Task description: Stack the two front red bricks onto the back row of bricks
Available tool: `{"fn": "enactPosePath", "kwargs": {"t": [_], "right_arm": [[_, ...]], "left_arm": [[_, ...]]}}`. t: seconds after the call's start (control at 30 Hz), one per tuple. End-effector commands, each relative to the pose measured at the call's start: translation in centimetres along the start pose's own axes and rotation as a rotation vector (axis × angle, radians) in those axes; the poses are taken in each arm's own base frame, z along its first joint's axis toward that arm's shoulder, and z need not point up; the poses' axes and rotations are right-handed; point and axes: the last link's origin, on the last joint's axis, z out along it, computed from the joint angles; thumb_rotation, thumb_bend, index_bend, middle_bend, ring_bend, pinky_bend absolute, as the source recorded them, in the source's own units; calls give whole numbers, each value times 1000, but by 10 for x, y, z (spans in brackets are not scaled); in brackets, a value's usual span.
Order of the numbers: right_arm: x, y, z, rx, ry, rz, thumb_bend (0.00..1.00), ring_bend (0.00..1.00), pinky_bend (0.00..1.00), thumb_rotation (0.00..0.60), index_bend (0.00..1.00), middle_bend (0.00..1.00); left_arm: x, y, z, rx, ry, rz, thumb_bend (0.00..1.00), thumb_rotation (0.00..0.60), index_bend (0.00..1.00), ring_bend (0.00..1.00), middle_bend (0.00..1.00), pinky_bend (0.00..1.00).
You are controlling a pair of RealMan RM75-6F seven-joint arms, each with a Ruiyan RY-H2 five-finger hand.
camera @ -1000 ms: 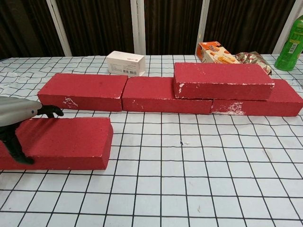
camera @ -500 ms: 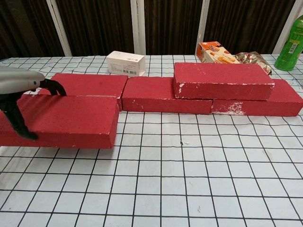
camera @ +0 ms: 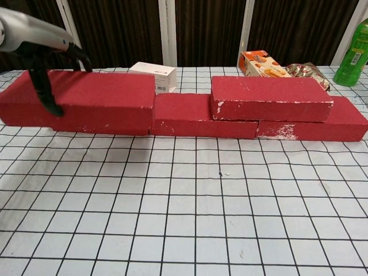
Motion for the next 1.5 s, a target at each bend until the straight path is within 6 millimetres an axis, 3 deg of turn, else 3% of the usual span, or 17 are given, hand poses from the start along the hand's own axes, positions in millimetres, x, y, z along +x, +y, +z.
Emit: {"fn": "enactPosePath", "kwargs": {"t": [0.03, 0.4, 0.73, 1.0, 1.5], "right_arm": [[0, 1, 1, -12, 5, -4, 154, 0, 0, 600, 48, 0], [-1, 7, 4, -75, 10, -23, 153, 0, 0, 600, 48, 0], [-4, 9, 8, -110, 4, -42, 153, 0, 0, 600, 48, 0], [-5, 8, 9, -116, 5, -46, 154, 0, 0, 600, 48, 0], [-3, 10, 9, -124, 9, -38, 153, 0, 0, 600, 48, 0]], "left_arm": [[16, 8, 22, -5, 29, 10, 0, 600, 230, 72, 160, 150], [24, 25, 78, -32, 88, 55, 0, 600, 232, 69, 155, 140], [12, 46, 110, -99, 92, 18, 0, 600, 232, 69, 155, 140], [11, 57, 118, -124, 121, -15, 0, 600, 237, 69, 156, 140], [11, 73, 114, -91, 105, 17, 0, 600, 233, 69, 155, 140]]}}
